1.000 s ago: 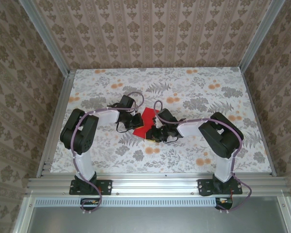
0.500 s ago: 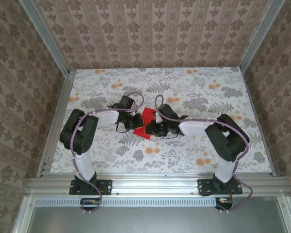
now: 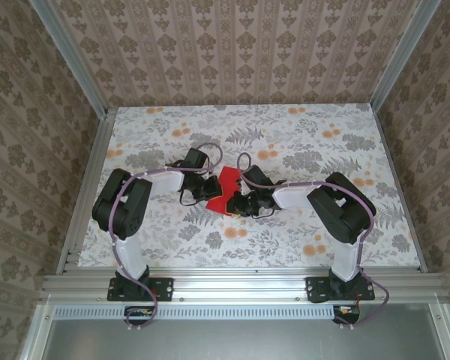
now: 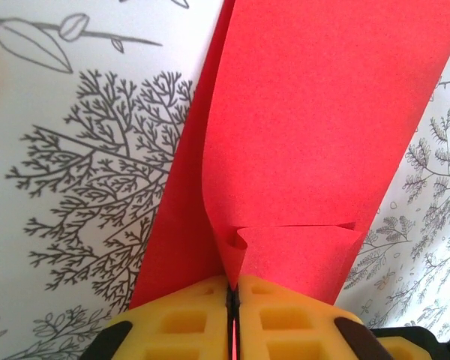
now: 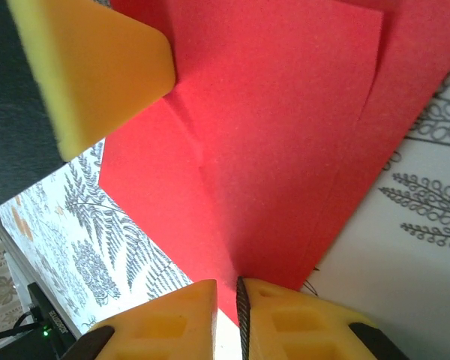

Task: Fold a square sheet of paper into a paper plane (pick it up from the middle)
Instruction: Fold the triangle a second time at the center of the table.

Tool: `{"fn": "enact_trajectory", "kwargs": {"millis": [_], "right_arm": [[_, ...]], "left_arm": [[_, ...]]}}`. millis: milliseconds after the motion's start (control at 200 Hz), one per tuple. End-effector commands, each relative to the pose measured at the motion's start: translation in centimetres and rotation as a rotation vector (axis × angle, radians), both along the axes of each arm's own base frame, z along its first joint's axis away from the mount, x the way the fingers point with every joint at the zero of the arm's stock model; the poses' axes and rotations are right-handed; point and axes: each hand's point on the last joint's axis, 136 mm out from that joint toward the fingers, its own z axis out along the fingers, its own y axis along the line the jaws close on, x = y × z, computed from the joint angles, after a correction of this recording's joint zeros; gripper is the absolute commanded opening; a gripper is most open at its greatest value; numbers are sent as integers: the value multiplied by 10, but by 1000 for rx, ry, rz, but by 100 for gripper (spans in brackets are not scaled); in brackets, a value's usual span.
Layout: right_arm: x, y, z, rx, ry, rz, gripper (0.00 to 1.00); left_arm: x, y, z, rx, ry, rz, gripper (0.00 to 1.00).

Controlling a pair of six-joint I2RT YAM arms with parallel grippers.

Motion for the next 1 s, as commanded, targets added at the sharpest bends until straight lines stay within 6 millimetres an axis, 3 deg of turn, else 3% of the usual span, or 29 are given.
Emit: {"fn": "enact_trajectory", "kwargs": {"millis": [0, 200, 360, 505, 700, 1000], "right_arm": [[-22, -16, -28, -109, 110, 10, 17], [-28, -25, -38, -177, 143, 16, 16], [-26, -24, -38, -185, 145, 14, 16], [-25, -23, -40, -189, 151, 12, 16], [-25, -24, -43, -194, 165, 4, 15], [-27, -25, -44, -199, 175, 1, 15]], "left_arm": [[1, 2, 14, 11, -16, 18, 14], [23, -1, 58, -53, -134, 60, 21], [16, -8, 74, -141, -169, 51, 21], [-1, -9, 61, -142, -132, 37, 14], [-14, -13, 49, -146, -97, 0, 13], [-18, -19, 22, -102, -40, -26, 12]]}}
